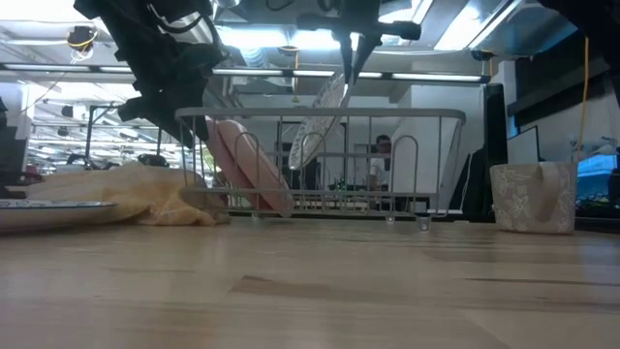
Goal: Sort dishes
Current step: Put the white patterned plate in the dish rack
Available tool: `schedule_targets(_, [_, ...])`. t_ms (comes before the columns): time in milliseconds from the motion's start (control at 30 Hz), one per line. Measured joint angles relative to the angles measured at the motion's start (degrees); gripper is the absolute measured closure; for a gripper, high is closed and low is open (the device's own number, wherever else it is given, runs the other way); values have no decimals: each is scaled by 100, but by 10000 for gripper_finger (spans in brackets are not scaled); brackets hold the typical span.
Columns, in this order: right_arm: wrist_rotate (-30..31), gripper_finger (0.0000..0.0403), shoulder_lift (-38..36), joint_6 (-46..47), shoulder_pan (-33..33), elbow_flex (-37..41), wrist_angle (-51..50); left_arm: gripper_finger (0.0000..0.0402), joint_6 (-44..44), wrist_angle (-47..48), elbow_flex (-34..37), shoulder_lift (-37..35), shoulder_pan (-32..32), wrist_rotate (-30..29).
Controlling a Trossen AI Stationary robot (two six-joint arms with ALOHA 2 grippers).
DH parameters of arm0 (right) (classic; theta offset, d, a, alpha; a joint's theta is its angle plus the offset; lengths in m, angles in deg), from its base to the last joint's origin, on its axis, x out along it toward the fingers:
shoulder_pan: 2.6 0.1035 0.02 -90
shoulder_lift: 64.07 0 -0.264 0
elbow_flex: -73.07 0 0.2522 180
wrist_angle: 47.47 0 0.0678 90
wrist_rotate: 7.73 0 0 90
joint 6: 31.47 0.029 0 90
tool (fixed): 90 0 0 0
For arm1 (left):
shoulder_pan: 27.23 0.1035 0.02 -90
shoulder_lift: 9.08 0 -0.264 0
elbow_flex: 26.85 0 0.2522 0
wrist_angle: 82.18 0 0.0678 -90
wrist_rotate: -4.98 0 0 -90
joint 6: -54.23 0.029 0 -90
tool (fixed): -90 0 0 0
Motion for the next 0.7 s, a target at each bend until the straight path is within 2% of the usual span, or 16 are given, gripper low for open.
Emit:
schedule_targets(500, [-275,386,-9,-494,-183,2,-1,265,9,16,-7,-4,0,0])
schedule_targets(700, [-297,386,-259,-792,-223,9,-1,265,23,28,-12,-4,0,0])
